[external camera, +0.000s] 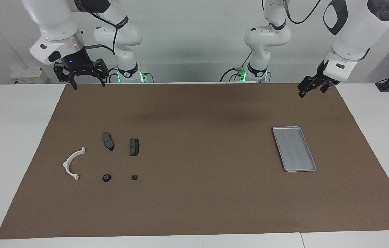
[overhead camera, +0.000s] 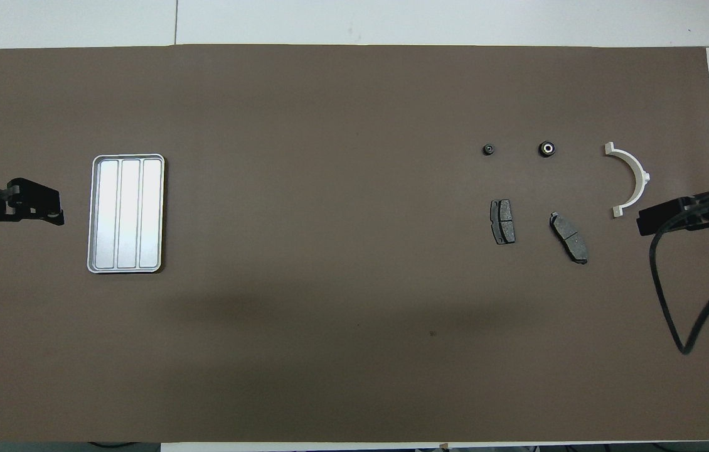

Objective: Place bearing gear from tray to pile

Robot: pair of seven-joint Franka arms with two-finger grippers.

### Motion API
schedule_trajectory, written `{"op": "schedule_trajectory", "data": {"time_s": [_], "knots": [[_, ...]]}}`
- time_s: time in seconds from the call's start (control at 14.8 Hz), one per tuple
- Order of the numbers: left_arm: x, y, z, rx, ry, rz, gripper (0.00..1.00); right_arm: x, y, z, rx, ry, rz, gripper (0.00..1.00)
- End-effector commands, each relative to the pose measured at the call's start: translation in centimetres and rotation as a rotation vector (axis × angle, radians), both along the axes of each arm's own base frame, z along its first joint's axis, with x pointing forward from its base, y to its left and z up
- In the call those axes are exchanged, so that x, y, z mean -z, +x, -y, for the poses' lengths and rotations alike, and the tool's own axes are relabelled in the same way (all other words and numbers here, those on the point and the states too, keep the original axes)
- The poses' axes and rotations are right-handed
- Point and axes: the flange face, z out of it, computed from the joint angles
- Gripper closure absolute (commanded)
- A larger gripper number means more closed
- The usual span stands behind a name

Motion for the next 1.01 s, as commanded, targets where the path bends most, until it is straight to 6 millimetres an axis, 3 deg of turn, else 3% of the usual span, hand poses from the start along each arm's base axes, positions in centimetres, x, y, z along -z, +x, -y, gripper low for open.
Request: {"op": "schedule_trajectory", "data": {"time_s": [0.0, 0.27, 0.94], "knots": [[-0.6, -0.6, -0.2, 0.003, -0.008, -0.005, 0.00, 0.6, -0.7, 0.7, 0.008, 0.017, -0.025, 0.00], [-0.5, -0.6, -0.2, 0.003, -0.008, -0.007, 0.00, 0.4, 0.0, 0.8, 0.082, 0.005, 0.002, 0.00], [-0.6, -0.6, -0.2, 0.003, -0.008, -0.005, 0.00, 0.2, 1.1, 1.0, 0.081, 0.001, 0.062, 0.00]]}}
